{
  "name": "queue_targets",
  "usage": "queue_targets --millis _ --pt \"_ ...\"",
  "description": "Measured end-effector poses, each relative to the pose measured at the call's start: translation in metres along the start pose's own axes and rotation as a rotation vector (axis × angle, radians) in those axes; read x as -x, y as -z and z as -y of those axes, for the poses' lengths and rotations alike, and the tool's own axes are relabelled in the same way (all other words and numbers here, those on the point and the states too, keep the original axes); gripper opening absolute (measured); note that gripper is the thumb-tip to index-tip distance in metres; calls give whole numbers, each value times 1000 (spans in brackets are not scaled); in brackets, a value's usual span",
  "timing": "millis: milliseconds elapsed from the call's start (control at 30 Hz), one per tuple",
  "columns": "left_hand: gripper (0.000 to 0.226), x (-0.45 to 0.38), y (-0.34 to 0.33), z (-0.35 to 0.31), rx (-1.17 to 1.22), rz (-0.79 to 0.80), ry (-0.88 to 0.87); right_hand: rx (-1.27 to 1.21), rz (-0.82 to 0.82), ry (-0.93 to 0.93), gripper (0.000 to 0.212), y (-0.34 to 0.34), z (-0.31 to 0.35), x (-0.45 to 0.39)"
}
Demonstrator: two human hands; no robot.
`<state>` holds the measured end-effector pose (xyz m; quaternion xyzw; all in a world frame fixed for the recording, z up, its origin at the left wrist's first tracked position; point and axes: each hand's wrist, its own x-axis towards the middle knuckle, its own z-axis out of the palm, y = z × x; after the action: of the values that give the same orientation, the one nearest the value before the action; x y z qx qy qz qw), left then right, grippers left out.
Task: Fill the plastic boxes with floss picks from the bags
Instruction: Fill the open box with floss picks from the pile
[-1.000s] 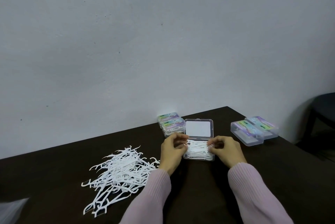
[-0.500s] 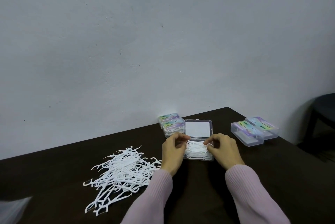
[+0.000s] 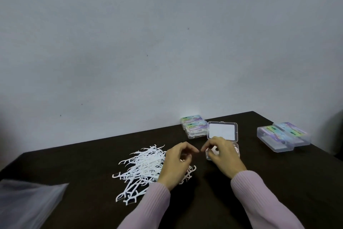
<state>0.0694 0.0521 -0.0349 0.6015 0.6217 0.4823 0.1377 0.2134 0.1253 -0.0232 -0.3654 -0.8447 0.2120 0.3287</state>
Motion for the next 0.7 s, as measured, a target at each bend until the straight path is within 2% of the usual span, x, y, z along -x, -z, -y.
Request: queue_targets --millis 200,333,500,633,700 --pt "27 25 56 28 -141 -30 -8 67 151 182 19 -37 27 -7" --pt "20 36 96 50 -311 -68 45 81 247 201 19 -58 47 -20" --pt "15 44 130 63 -445 -12 109 90 354 146 32 -81 65 -34" --pt "43 46 139 71 -407 121 240 86 351 148 27 -89 67 -37" --pt "47 45 139 72 -392 111 264 76 321 156 22 -87 66 -38"
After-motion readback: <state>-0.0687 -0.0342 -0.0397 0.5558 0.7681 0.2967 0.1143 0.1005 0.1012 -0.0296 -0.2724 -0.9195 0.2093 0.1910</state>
